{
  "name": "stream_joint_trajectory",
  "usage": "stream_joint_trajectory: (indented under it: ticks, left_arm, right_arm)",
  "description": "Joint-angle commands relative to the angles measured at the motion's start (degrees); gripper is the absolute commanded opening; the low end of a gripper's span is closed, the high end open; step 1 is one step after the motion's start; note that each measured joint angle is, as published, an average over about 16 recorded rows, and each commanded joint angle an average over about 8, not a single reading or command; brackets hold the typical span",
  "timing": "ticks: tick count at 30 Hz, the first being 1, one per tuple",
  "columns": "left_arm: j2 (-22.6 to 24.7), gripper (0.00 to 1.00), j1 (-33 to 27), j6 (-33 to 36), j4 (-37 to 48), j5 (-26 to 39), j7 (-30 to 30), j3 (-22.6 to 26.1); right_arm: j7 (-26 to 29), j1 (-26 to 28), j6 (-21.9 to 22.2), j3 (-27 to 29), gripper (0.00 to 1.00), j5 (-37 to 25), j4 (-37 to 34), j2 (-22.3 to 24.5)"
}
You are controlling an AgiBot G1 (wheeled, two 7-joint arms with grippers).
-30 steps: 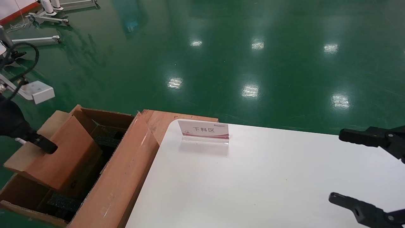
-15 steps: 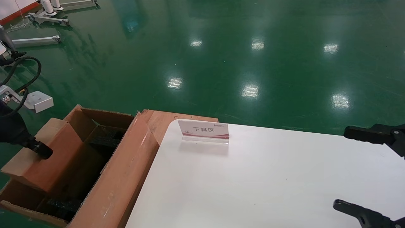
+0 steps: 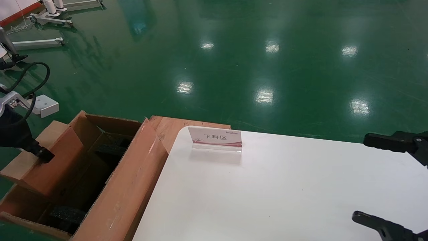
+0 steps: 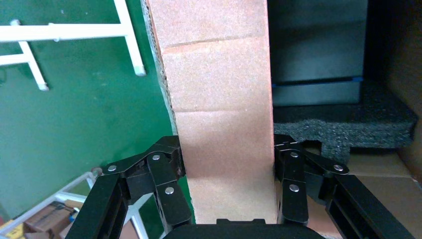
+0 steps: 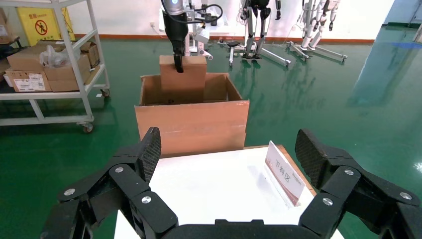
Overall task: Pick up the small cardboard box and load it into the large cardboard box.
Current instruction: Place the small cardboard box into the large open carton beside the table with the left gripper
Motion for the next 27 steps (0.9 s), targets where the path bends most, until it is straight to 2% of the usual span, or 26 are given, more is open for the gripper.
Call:
stream_joint_trajectory:
  ticks: [1, 27]
  left_arm:
    - [0.2, 0.0, 0.6, -0.7, 0.2, 0.3, 0.0, 0.1]
    - [3.1, 0.0, 9.7, -7.8, 8.9, -1.3, 3.0, -0.6]
  right_arm:
    - [0.0, 0.0, 0.0, 0.0, 1.0, 0.0, 0.0, 0.0]
    - [0.0, 0.0, 0.0, -0.1, 1.0, 0.1, 0.0, 0.0]
